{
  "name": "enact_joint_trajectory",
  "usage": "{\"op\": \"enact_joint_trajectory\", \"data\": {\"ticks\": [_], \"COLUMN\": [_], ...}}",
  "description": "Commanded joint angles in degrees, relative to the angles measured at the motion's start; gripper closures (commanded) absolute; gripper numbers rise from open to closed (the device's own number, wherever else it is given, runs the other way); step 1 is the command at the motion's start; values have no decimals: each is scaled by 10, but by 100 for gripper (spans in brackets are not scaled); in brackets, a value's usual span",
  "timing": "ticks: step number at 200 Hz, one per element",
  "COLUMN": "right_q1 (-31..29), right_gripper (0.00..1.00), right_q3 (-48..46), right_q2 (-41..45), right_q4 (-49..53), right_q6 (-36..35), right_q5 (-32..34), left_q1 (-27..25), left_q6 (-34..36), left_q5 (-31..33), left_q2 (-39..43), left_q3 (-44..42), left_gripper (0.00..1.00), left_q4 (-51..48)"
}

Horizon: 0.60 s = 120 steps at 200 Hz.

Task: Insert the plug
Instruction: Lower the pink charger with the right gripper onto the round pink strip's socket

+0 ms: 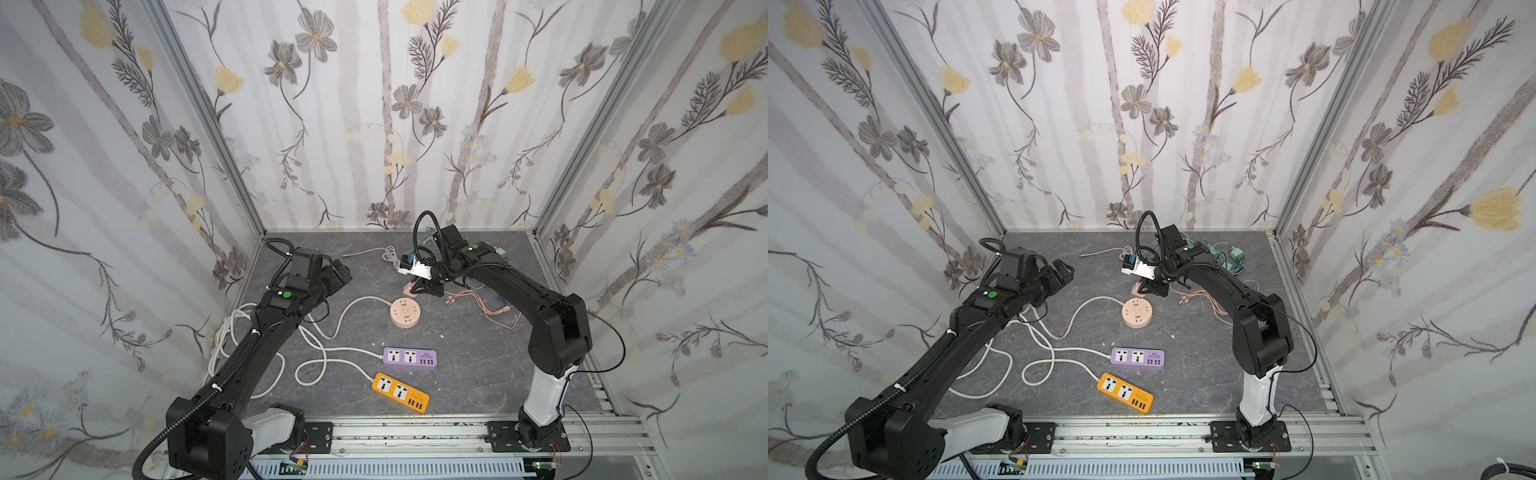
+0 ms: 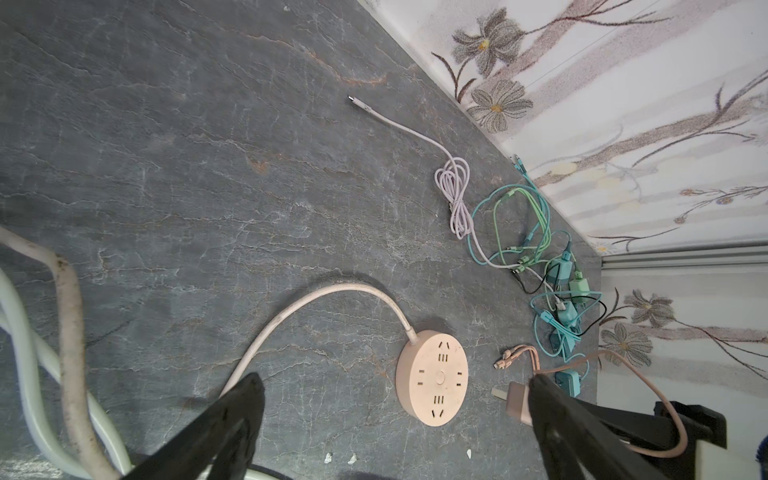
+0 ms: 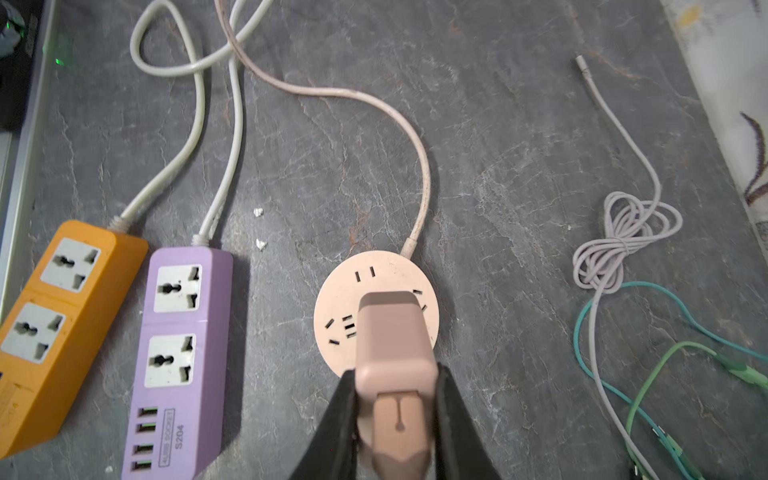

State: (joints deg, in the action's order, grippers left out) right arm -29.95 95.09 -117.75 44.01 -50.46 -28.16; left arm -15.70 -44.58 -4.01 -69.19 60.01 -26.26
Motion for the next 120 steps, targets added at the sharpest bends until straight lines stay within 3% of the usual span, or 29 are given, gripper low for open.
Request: {"op": "enact_joint_trajectory", "data": {"ticks": [1, 52, 120], "right_q1": [-14, -58, -76], "right_gripper": [97, 98, 98], "right_q3": [41, 79, 107], "right_q2": [-31, -81, -119], "right_q4": [72, 80, 77], "right_q6": [-96, -194, -228], "right_q5": [38, 151, 200], "left_q1": [4, 15, 27], "left_q6": [-2, 1, 6], "left_q5": [15, 23, 19], "left_q2": [10, 26, 28], "left_q3": [-7, -21, -31], "left_gripper": [0, 0, 0], "left_q4": [8, 2, 3]}}
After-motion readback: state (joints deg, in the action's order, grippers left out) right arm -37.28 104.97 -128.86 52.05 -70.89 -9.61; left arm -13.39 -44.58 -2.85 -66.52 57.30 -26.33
